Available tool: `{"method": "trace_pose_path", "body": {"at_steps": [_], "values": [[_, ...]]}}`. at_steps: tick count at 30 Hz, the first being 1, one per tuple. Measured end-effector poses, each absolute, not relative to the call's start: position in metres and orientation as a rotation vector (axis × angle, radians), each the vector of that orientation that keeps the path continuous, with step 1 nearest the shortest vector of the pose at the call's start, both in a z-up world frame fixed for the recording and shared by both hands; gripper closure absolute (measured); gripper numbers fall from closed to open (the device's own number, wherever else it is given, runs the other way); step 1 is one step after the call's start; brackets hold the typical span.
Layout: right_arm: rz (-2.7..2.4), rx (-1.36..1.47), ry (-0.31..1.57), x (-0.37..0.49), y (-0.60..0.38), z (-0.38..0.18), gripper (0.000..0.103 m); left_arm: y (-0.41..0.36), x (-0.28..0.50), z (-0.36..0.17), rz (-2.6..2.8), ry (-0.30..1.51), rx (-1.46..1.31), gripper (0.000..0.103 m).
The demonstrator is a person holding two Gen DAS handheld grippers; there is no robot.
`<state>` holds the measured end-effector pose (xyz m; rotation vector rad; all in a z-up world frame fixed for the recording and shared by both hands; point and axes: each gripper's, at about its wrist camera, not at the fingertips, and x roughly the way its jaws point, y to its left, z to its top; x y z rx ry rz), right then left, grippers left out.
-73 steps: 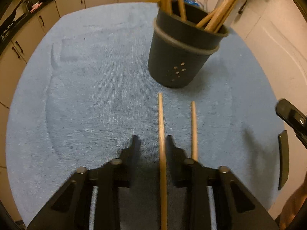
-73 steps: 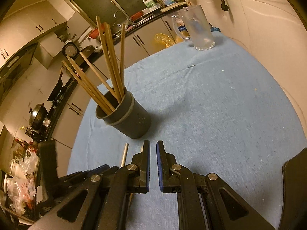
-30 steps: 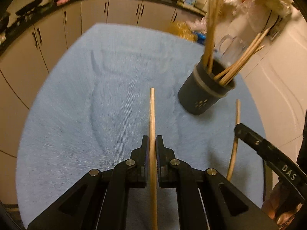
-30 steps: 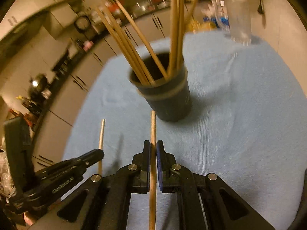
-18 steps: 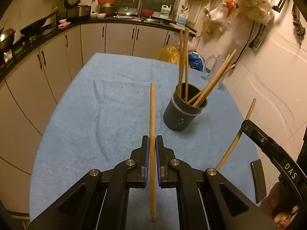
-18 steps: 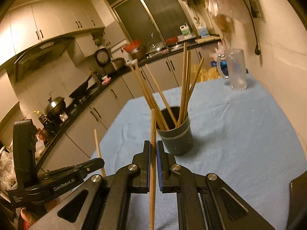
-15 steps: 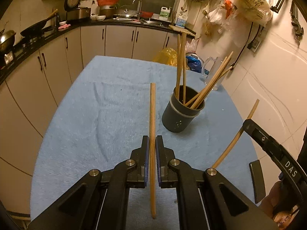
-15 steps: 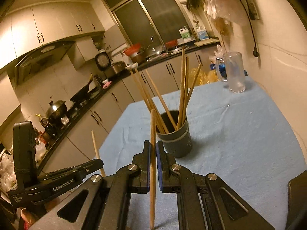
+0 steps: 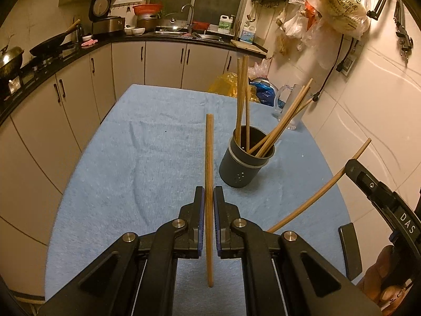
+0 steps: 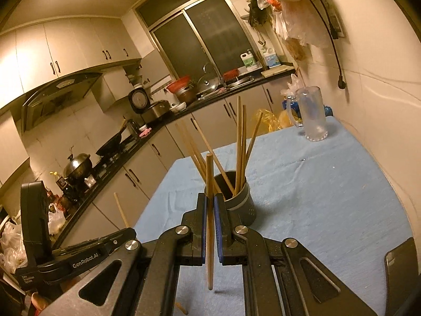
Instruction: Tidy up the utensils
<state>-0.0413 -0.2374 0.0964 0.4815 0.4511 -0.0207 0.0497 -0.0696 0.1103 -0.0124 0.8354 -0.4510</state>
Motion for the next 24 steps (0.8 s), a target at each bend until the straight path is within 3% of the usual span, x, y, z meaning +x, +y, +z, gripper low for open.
{"method": "trace_pose_path", "body": {"at_steps": [24], "values": [[-0.032,0.481,0.422,-0.051,-0.243,0.107,0.097,-0.073,0.046,0.127,-0.457,0.800,0.000,0.097]]}}
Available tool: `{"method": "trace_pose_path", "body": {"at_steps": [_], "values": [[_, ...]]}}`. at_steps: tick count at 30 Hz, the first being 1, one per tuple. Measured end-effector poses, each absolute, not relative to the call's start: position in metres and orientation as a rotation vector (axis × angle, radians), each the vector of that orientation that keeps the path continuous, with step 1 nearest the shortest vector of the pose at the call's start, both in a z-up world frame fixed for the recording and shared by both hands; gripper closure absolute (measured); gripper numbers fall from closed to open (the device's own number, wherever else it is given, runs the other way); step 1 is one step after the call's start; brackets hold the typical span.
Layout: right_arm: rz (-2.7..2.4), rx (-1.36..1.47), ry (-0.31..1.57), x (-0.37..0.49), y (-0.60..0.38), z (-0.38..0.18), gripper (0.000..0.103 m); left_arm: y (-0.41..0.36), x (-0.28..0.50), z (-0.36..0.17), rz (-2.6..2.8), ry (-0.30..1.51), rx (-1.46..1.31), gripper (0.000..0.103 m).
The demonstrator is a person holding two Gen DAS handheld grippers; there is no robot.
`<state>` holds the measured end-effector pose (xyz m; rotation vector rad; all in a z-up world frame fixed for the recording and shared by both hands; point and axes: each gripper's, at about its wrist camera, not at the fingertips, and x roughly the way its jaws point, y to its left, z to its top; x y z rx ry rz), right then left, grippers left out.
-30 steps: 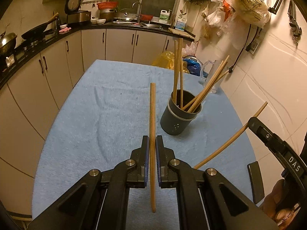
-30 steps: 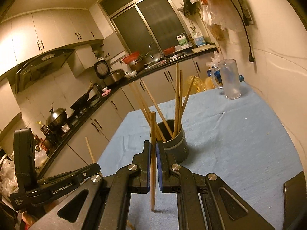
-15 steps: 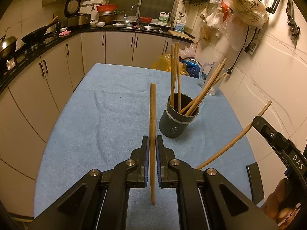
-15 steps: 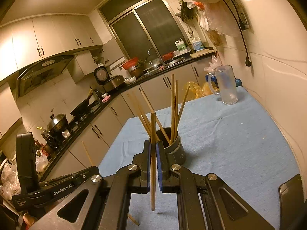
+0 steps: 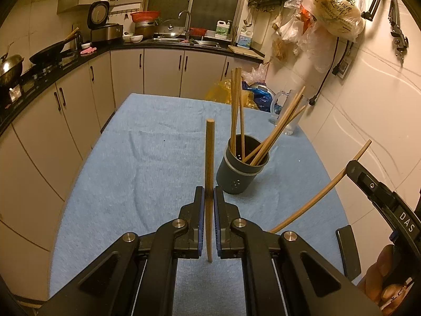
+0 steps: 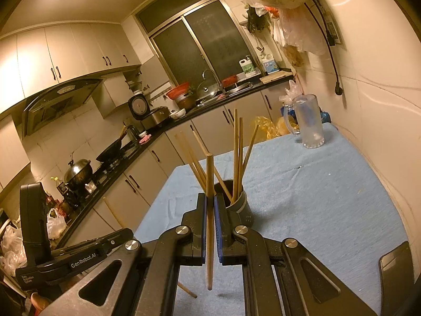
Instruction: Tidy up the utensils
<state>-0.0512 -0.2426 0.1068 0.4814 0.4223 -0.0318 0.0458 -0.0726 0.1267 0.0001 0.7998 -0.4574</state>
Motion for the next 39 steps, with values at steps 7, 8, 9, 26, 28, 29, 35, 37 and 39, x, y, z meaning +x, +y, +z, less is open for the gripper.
{"method": "trace_pose_path", "body": {"at_steps": [7,8,9,26,28,29,35,37,39], "values": [[-0.037,0.478,0.412,-0.053,-0.243,0.112,0.097,-0.074,0.044,0.133,-0.460,0.782,0.006,0.097],[-0.037,0.478,0.411,-0.053,-0.243,0.112,0.097,-0.074,0.044,0.134,-0.461,0.781,0.006,0.097],[-0.038,0.478,0.412,-0.053,-0.243,0.113,0.097,-0.074,0.044,0.135,-0.462,0.779,0.008,0.097],[-0.038,0.476,0.401,-0.055,-0.243,0.118,0.097,-0.075,0.034,0.144,-0.468,0.758,0.014,0.097],[-0.037,0.475,0.397,-0.057,-0.243,0.120,0.097,-0.075,0.032,0.146,-0.468,0.755,0.014,0.097],[-0.037,0.475,0.394,-0.059,-0.242,0.121,0.097,-0.075,0.031,0.146,-0.468,0.754,0.014,0.097],[-0.034,0.471,0.380,-0.068,-0.242,0.128,0.097,-0.072,0.022,0.154,-0.470,0.736,0.013,0.097],[-0.035,0.469,0.373,-0.071,-0.241,0.131,0.097,-0.071,0.017,0.157,-0.471,0.728,0.014,0.097],[-0.035,0.468,0.365,-0.075,-0.241,0.134,0.097,-0.070,0.014,0.160,-0.471,0.721,0.012,0.097]]}}
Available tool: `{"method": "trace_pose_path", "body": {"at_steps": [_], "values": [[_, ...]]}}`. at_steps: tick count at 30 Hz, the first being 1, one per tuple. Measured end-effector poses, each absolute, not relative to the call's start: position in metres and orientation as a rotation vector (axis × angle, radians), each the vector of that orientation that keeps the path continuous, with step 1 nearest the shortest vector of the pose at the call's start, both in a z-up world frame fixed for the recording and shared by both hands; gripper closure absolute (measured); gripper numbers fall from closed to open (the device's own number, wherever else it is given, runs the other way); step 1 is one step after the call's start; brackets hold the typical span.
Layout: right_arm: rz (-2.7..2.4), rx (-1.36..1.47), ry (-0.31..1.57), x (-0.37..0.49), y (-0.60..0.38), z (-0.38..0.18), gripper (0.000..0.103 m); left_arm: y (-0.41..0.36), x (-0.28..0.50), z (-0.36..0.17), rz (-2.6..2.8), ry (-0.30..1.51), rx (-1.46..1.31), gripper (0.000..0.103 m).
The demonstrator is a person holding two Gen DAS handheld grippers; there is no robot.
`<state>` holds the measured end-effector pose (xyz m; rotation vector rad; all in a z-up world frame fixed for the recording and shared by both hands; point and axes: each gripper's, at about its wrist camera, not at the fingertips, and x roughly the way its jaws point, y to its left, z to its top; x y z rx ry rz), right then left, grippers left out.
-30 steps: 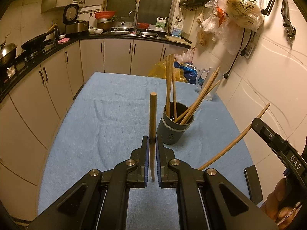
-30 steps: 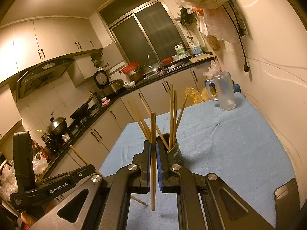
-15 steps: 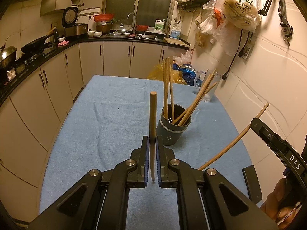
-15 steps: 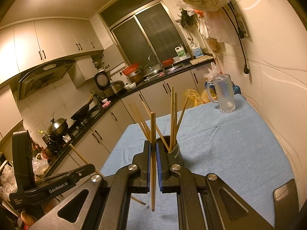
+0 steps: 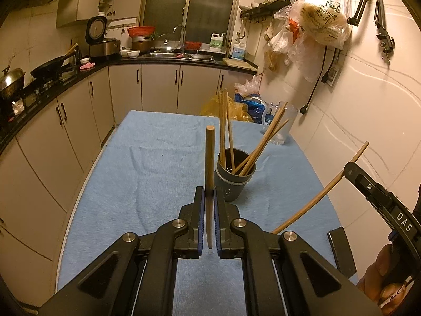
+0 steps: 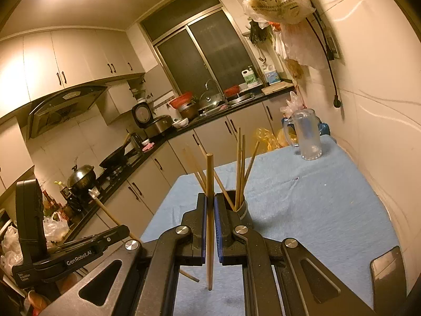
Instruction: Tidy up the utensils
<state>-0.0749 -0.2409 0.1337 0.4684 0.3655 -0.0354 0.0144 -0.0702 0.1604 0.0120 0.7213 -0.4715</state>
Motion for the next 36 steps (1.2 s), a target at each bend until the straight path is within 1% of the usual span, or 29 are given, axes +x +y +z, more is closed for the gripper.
{"method": "trace_pose_path", "body": {"at_steps": [14,27,36], "values": [[-0.046,0.446,0.309,-0.100,-0.238,0.153,0.097,-0.062,-0.008,0.180,-0.497,0.671,0.007,0.097],[-0.072,0.462,0.299,-0.077,-0.258,0.162,0.097,-0.063,0.025,0.194,-0.505,0.672,-0.023,0.097],[-0.097,0.455,0.259,-0.048,-0.272,0.184,0.097,-0.079,0.052,0.228,-0.526,0.610,-0.038,0.097]]}}
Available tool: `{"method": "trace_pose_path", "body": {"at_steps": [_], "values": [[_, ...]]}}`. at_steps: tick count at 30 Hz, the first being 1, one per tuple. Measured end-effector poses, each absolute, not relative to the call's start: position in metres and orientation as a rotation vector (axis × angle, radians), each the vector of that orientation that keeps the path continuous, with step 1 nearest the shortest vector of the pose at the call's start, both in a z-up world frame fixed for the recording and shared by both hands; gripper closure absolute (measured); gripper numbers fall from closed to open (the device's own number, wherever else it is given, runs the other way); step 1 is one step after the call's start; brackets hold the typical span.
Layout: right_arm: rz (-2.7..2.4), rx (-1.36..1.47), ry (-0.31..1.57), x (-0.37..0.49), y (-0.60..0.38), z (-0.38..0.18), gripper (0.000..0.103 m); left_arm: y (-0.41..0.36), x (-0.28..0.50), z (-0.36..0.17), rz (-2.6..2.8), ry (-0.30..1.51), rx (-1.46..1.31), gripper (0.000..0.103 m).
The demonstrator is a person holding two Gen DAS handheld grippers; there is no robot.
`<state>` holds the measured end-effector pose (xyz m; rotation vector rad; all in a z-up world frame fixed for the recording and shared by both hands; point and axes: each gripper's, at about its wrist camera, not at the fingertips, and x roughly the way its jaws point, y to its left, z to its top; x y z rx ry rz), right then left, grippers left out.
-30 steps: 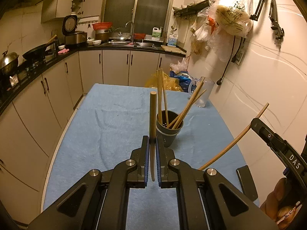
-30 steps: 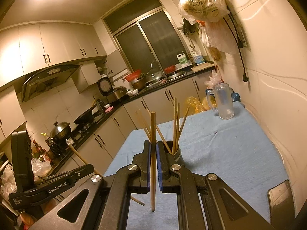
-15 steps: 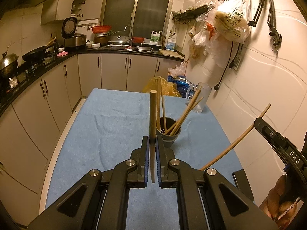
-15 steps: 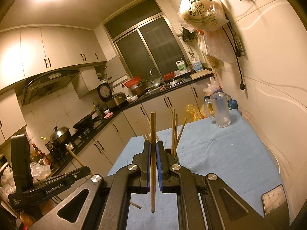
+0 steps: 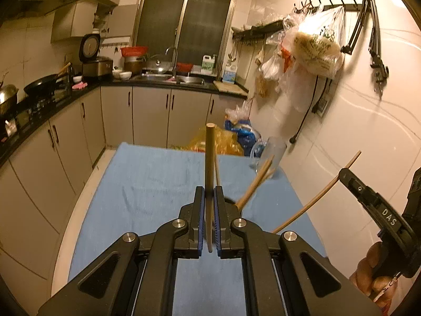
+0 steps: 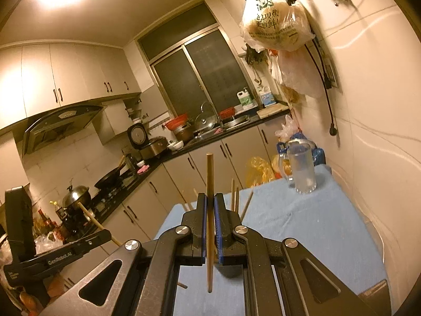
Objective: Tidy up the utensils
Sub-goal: 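Lower the left tool's chopstick into the cup while the right tool lowers its own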
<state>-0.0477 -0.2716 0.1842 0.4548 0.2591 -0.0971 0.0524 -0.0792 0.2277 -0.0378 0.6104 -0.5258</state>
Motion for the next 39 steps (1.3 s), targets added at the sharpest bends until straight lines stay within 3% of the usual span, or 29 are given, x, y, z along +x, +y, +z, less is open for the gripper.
{"method": "trace_pose_path", "body": {"at_steps": [11,31,39], "values": [[-0.146,0.440,0.257,0.005,-0.280,0.189,0.097,-0.108,0.106,0.232,-0.526,0.614,-0.078,0.097],[-0.150,0.455,0.436,0.070,-0.288,0.113,0.097,-0.143,0.162,0.141,-0.540,0.767,-0.050,0.097],[-0.151,0.455,0.469,0.082,-0.287,0.096,0.097,-0.143,0.162,0.128,-0.554,0.757,-0.043,0.097]]}}
